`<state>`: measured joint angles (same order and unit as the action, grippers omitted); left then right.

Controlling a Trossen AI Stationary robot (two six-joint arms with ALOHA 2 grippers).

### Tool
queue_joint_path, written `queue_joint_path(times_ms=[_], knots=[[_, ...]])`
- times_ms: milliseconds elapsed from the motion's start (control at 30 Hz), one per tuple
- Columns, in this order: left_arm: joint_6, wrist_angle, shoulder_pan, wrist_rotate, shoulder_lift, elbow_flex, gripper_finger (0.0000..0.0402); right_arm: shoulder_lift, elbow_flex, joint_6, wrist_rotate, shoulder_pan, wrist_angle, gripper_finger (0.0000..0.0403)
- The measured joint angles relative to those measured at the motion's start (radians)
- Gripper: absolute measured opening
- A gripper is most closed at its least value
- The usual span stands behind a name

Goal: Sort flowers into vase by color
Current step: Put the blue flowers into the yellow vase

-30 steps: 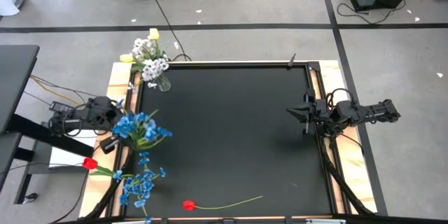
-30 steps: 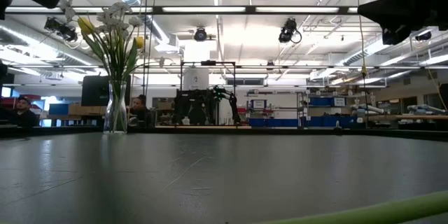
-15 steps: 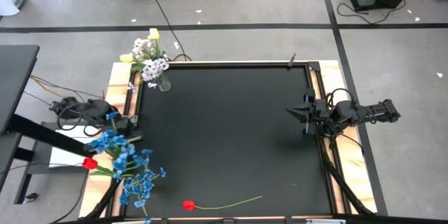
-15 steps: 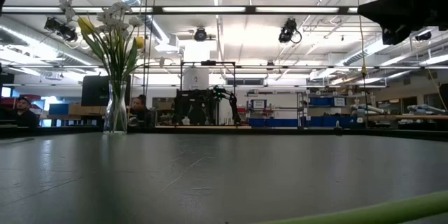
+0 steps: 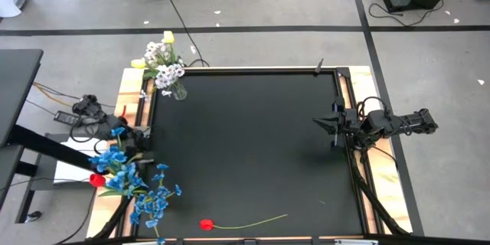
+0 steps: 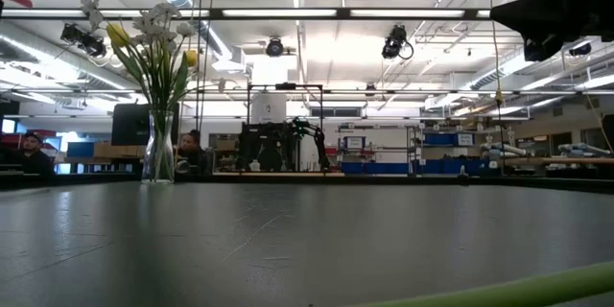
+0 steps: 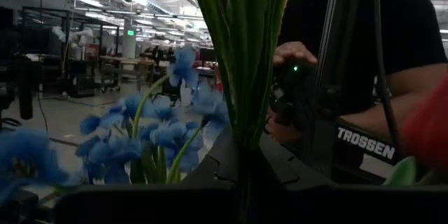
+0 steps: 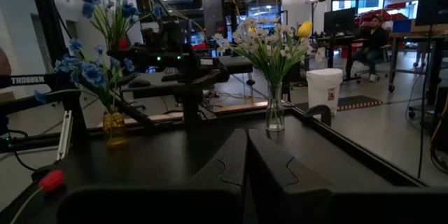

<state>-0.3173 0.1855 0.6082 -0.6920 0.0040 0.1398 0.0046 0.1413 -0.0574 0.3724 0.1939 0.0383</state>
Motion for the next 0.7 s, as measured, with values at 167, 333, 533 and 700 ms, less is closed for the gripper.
queue_joint_path(times_ms=[167, 333, 533, 700], knots=[[0.049, 0.027, 0.014, 0.017, 0.0, -0.047, 0.0029, 0.0, 0.0, 0.0, 0.0, 0.0, 0.0, 0.0023], [0.203, 0.006, 0.001, 0.026, 0.0, -0.05, 0.0031, 0.0, 0.0, 0.0, 0.0, 0.0, 0.0, 0.0023], [0.216, -0.06, -0.011, 0.032, 0.0, -0.05, 0.0032, 0.0, 0.0, 0.0, 0.0, 0.0, 0.0, 0.0023], [0.217, -0.078, -0.011, 0.025, 0.0, -0.05, 0.0033, 0.0, 0.0, 0.0, 0.0, 0.0, 0.0, 0.0023]])
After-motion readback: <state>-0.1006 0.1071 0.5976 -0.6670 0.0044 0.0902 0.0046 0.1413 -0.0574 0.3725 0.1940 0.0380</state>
